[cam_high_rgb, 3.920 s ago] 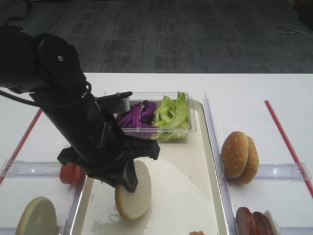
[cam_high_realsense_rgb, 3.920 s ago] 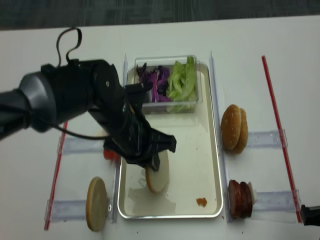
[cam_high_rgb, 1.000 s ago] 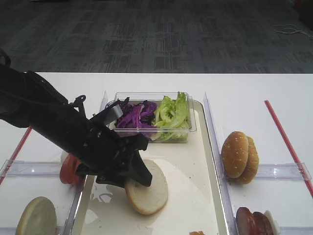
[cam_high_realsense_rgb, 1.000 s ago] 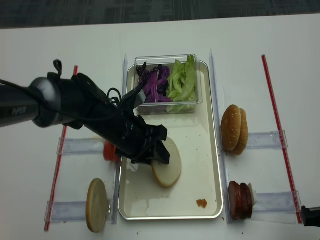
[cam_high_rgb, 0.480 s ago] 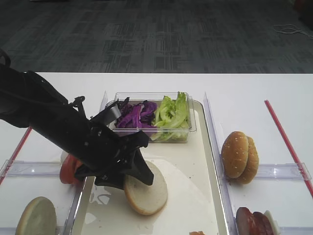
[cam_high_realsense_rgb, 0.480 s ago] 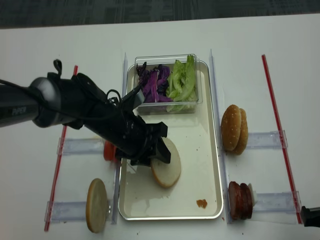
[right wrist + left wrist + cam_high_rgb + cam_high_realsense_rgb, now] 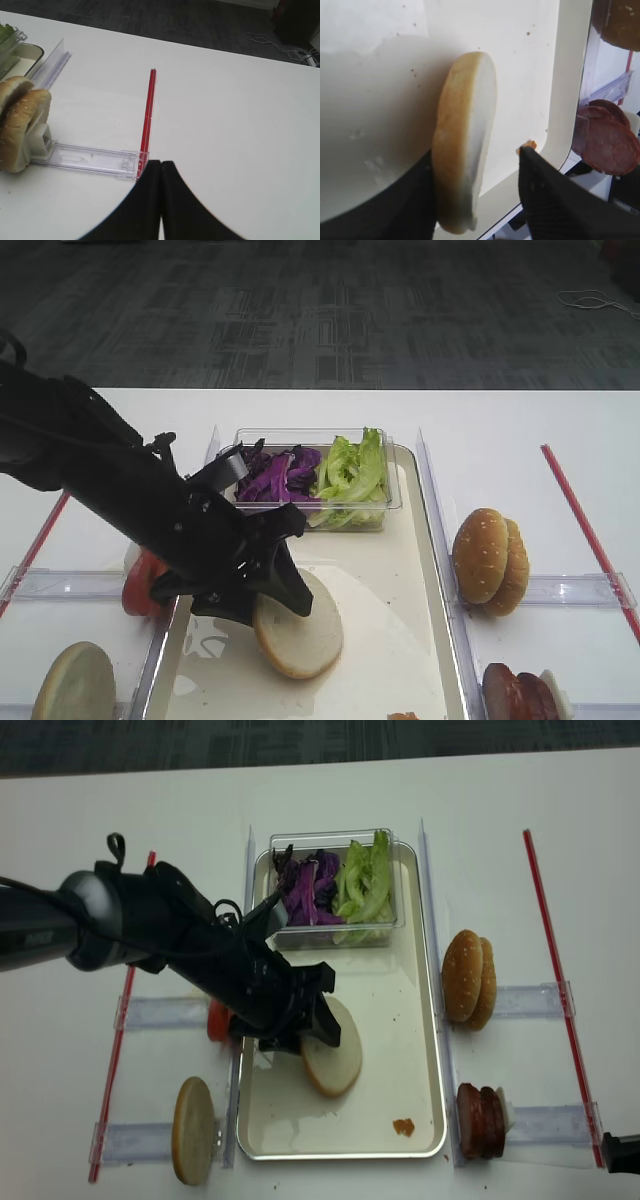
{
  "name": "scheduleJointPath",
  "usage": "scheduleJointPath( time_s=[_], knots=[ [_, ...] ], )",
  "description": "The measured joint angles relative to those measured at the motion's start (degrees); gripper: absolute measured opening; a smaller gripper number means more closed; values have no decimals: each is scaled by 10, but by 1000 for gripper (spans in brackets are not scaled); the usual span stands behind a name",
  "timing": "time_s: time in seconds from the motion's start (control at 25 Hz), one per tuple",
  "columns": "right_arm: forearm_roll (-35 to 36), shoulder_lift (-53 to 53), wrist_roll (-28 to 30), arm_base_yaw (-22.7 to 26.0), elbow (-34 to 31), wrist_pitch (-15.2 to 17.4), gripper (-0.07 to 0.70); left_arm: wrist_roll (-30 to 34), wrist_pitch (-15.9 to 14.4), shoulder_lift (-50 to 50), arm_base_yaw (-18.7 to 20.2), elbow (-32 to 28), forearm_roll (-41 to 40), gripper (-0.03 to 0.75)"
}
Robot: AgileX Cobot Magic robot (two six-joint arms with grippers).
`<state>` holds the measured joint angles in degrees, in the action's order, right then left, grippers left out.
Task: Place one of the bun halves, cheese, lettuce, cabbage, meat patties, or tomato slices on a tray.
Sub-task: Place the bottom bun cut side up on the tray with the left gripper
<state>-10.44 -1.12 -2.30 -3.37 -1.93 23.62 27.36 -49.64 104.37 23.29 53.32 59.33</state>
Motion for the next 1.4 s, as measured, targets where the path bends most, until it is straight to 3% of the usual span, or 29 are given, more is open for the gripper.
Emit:
scheduleJointPath(
  time_s=[0.52, 0.72, 1.2, 1.4],
  knots=[
    [0, 0, 0, 0, 0, 0, 133, -106, -18, 0, 12, 48, -109, 324],
    [0, 0, 0, 0, 0, 0, 133, -167, -33, -6, 15, 71, -188, 324],
    [0, 0, 0, 0, 0, 0, 133, -239, -82, -12, 17, 103, -271, 324],
    [0, 0, 1, 0, 0, 0, 133, -259, -99, -12, 34, 130, -298, 324]
  ],
)
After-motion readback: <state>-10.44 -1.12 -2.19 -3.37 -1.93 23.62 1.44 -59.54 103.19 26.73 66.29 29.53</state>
